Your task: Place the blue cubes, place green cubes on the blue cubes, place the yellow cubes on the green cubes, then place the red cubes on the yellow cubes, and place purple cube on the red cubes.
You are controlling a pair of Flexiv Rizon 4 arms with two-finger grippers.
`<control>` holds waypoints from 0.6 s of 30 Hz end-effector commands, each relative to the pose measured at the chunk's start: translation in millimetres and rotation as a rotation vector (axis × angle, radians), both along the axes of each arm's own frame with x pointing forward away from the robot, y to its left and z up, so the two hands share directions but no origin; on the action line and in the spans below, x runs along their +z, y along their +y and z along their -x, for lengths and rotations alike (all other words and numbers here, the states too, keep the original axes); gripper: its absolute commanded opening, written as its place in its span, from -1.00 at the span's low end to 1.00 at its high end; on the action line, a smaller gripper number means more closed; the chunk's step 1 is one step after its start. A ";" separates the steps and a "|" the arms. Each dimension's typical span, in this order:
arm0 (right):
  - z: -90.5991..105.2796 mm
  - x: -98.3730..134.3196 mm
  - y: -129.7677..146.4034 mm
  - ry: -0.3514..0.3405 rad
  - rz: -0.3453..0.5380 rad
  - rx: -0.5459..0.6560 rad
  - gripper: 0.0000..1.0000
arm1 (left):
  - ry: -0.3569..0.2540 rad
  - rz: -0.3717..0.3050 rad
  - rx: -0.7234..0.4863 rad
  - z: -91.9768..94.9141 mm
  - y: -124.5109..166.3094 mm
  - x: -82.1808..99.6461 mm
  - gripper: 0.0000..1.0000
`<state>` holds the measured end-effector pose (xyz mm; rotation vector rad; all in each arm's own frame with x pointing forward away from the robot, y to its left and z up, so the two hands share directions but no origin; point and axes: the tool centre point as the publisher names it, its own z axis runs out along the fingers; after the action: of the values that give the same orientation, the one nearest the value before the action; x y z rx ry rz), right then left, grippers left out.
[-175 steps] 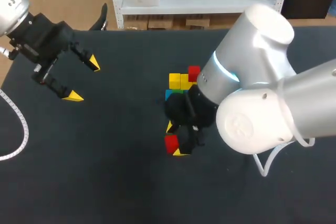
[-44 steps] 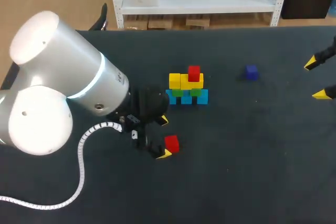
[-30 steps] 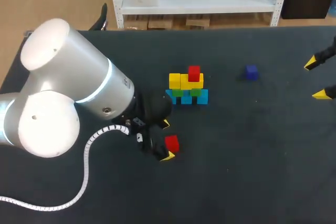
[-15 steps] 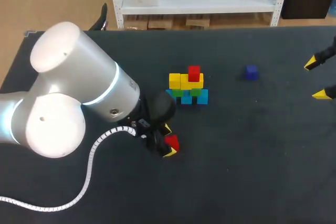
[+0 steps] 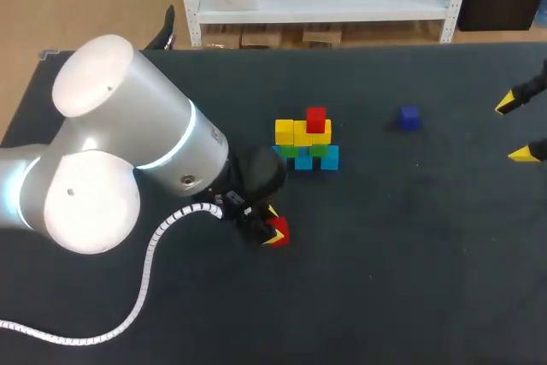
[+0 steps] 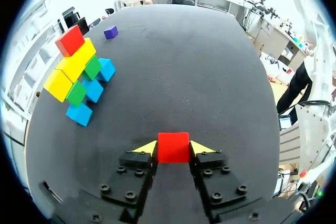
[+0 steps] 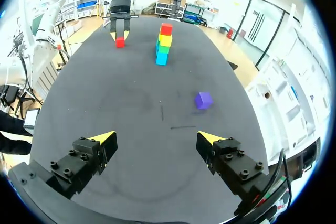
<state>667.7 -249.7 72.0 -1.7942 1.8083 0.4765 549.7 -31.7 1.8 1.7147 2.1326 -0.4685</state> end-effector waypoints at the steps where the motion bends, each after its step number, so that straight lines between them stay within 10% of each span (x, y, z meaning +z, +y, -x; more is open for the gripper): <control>1: -0.6 -0.4 0.0 0.000 -0.001 0.001 1.00 | -0.024 -0.017 -0.031 -0.8 8.3 13.3 -1.00; 18: -0.6 -0.4 0.0 0.000 -0.001 0.001 1.00 | -0.046 -0.007 -0.471 -29.4 63.6 84.7 -1.00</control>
<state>667.7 -249.7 72.0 -1.7944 1.8082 0.4766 570.9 20.3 67.5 2.1658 1.7080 -0.4783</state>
